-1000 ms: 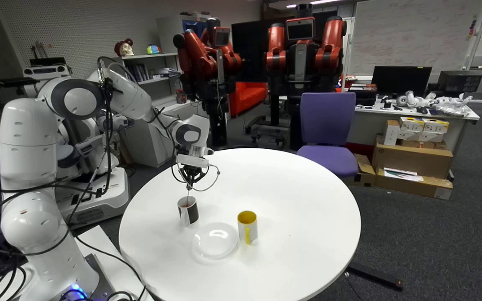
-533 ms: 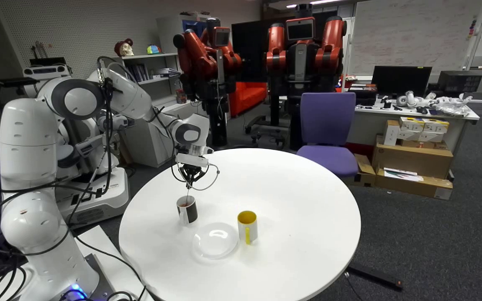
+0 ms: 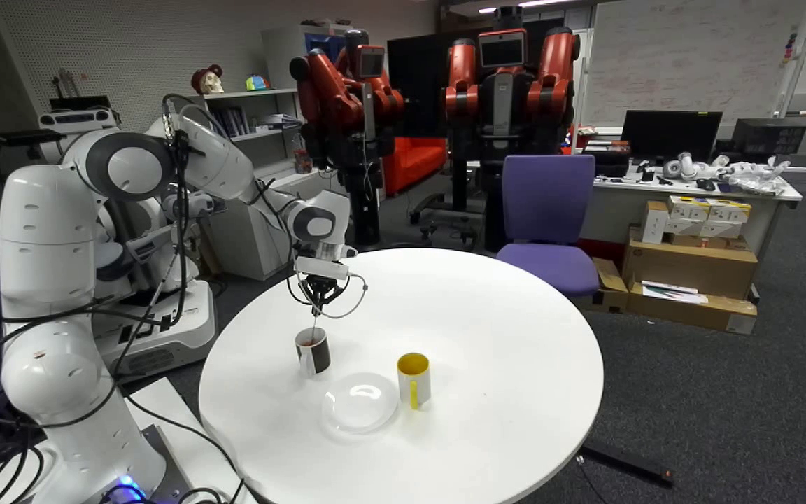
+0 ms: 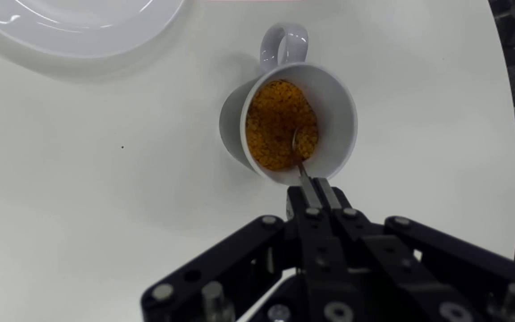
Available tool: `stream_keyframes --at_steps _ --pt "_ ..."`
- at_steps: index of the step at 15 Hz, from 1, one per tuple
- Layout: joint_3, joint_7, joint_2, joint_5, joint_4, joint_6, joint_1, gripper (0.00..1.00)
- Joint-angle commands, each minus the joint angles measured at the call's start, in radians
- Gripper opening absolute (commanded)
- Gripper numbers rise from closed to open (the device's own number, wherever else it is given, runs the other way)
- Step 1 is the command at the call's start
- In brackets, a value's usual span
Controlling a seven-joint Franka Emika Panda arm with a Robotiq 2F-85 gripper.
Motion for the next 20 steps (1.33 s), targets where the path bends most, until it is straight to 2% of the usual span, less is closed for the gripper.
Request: stream_keyframes --at_steps 1,7,16,20 --pt "-0.006 0.001 -0.014 -0.046 0.003 -0.015 0.006 0.01" --pt "-0.014 0.013 -0.028 -0.124 -0.019 0.02 0.008 0.01" --pt "-0.015 0.036 -0.021 -0.141 -0.039 0.126 0.012 0.01" --pt "-0.007 0.038 -0.028 -0.138 -0.046 0.126 0.015 0.01"
